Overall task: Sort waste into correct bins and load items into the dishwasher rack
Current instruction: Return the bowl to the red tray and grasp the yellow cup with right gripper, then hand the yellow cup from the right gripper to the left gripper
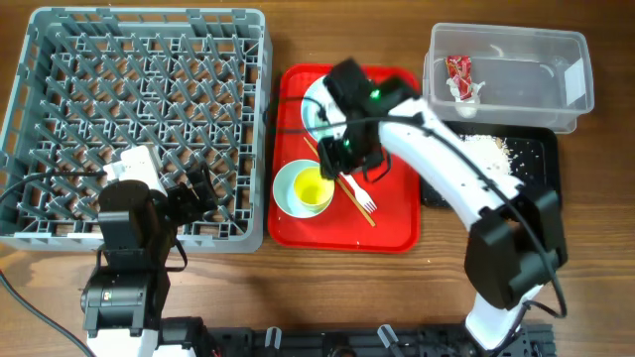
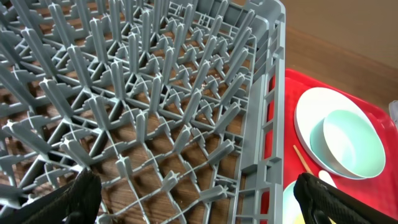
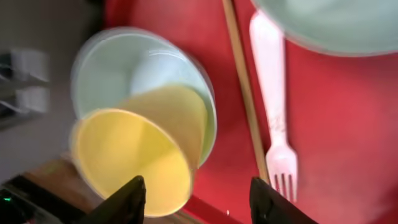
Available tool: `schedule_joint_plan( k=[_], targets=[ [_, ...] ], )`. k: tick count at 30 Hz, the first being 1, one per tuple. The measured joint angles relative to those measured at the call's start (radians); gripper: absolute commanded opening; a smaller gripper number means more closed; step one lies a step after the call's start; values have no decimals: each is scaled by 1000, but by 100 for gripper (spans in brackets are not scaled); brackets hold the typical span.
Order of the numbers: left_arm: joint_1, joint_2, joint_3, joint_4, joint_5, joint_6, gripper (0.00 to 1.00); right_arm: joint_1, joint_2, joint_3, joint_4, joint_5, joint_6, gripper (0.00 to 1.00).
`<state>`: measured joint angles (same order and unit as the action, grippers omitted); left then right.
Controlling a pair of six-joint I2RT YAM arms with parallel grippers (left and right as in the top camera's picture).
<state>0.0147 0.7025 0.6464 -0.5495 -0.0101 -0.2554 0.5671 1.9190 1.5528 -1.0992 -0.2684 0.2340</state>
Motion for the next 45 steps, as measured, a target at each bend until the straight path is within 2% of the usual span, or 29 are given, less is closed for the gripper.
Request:
schedule_joint_plan(
  k=[1, 3, 6, 9, 12, 17, 20, 22, 25, 28, 33, 36, 39, 45],
  targets=[
    [0, 0, 0, -1, 0, 0, 100, 6, 2, -50, 45, 0, 15, 42],
    [0, 0, 0, 0, 0, 0, 100, 15, 3, -152, 126, 0, 63, 17],
    [0, 0, 0, 0, 0, 0, 100, 15, 6, -179, 179, 0, 98, 8],
    [0, 0, 0, 0, 0, 0, 100, 14, 6, -137, 138, 0, 106, 5],
    [0, 0, 0, 0, 0, 0, 100, 5, -2, 0, 82, 3, 106, 4],
    [0, 0, 0, 0, 0, 0, 100, -55, -104, 76, 56, -37, 105, 4],
    [0, 0, 0, 8, 33, 0, 100, -138, -111, 77, 54, -240, 61, 4],
    [0, 0, 0, 48, 125, 0, 100, -189, -111, 77, 72, -358, 47, 4],
    [1, 3, 0, 157, 327, -10, 100, -303, -111, 77, 95, -597, 6, 4],
    [1, 39, 6, 342, 480, -106, 100, -339, -111, 77, 103, -756, -19, 4],
    [1, 232, 8, 765, 791, -303, 100, -339, -111, 77, 185, -1042, -27, 4],
    [1, 352, 10, 1031, 972, -444, 100, -339, -111, 77, 196, -1143, -27, 4],
    [-3, 438, 9, 1157, 1079, -586, 95, -336, -111, 77, 195, -1192, -27, 4],
    [-46, 448, 9, 1171, 1135, -653, 93, -282, -111, 78, 196, -1157, -6, 5]
  ],
)
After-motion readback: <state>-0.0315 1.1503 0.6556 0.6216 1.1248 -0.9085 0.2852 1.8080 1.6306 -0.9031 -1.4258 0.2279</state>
